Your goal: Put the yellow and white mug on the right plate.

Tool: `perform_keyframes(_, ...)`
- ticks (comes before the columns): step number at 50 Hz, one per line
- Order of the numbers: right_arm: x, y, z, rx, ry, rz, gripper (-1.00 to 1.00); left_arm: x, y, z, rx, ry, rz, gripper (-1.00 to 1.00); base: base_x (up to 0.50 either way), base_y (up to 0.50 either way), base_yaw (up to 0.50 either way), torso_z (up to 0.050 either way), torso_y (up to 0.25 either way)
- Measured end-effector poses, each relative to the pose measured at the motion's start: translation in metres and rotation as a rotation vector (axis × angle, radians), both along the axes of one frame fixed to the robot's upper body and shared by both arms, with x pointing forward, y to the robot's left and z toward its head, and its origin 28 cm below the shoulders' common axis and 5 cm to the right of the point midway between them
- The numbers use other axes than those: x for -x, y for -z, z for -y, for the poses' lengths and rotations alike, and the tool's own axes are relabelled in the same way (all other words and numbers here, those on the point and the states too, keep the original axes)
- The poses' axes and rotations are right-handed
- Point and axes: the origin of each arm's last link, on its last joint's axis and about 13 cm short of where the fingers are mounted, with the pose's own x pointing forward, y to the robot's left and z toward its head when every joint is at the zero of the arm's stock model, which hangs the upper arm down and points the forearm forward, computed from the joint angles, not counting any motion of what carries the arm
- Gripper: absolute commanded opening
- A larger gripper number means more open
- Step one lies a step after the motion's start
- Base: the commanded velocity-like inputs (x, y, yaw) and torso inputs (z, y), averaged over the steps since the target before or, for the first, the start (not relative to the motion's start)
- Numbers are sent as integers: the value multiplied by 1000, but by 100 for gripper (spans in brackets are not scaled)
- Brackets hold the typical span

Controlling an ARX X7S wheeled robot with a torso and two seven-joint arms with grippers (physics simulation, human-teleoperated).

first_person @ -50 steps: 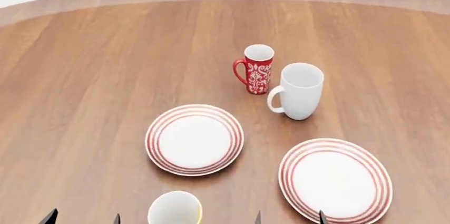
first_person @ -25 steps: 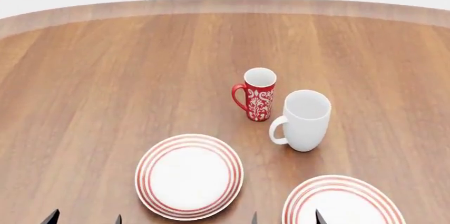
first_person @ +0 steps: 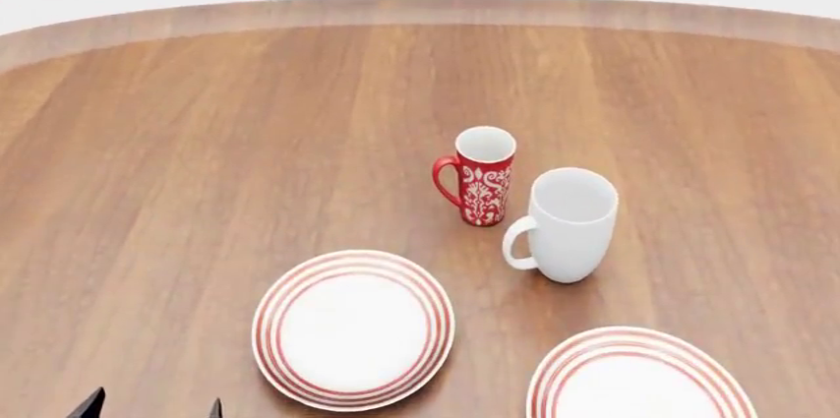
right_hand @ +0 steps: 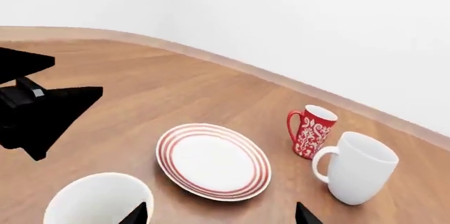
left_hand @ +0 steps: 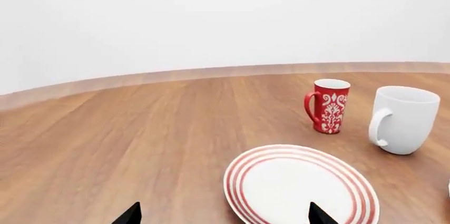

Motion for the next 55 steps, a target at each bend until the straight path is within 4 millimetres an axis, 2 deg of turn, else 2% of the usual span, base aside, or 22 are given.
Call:
perform_keyframes(13, 23, 4, 4, 100, -208, -78, 100, 0, -1, -2, -5, -8, 5, 100, 0, 0, 0, 0, 0)
perform_keyframes(26, 33, 13, 4, 146, -322, -149, 100, 0, -1, -3, -6, -8, 4, 100, 0, 0, 0, 0, 0)
perform_keyframes(38, 28, 18, 4, 86, -323, -203, 100, 0, -1, -3, -8, -9, 4, 100, 0, 0, 0, 0, 0)
perform_keyframes(55, 10, 31, 7, 2, -301, -308, 100, 0, 1, -3, -6, -5, 0, 100, 0, 0, 0, 0, 0)
